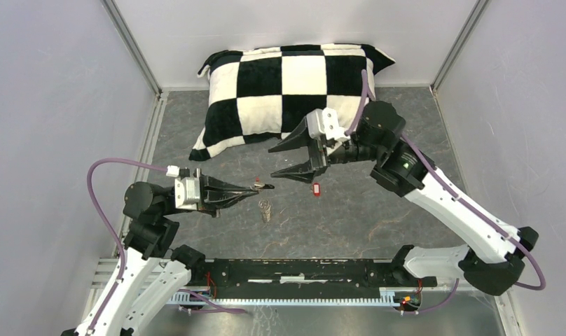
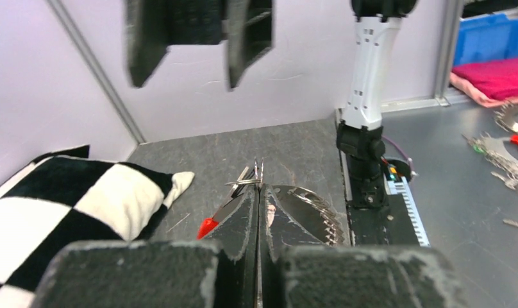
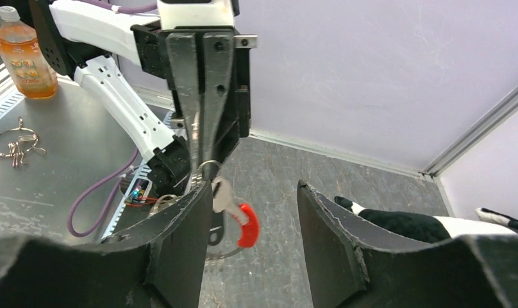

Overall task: Put the keys on the keyring
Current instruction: Adjust the key on the keyring.

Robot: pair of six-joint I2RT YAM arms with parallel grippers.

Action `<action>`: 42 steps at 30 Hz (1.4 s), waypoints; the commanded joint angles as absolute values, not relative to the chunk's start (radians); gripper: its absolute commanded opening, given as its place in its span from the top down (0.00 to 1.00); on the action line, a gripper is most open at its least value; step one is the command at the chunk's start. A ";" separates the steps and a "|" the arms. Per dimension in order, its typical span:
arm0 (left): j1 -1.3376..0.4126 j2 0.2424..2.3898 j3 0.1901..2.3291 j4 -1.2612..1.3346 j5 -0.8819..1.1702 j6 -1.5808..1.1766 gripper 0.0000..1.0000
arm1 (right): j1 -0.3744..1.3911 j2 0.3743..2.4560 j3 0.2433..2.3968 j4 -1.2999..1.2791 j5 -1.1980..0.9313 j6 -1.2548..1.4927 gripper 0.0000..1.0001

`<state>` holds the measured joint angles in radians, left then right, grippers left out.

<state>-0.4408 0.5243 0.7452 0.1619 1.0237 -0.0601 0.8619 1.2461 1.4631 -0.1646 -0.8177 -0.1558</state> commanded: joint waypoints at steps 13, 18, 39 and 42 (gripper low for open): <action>-0.443 0.544 0.726 0.255 0.828 -0.170 0.98 | 0.915 1.241 1.407 -0.110 -0.733 -0.128 0.47; -0.444 0.544 0.722 0.245 0.812 -0.171 0.98 | 0.956 1.284 1.460 -0.180 -0.681 -0.186 0.51; -0.443 0.545 0.717 0.213 0.753 -0.218 0.98 | 0.962 1.269 1.476 -0.212 -0.624 -0.253 0.60; -0.443 0.546 0.717 0.211 0.755 -0.216 0.98 | 0.963 1.271 1.483 -0.213 -0.626 -0.256 0.60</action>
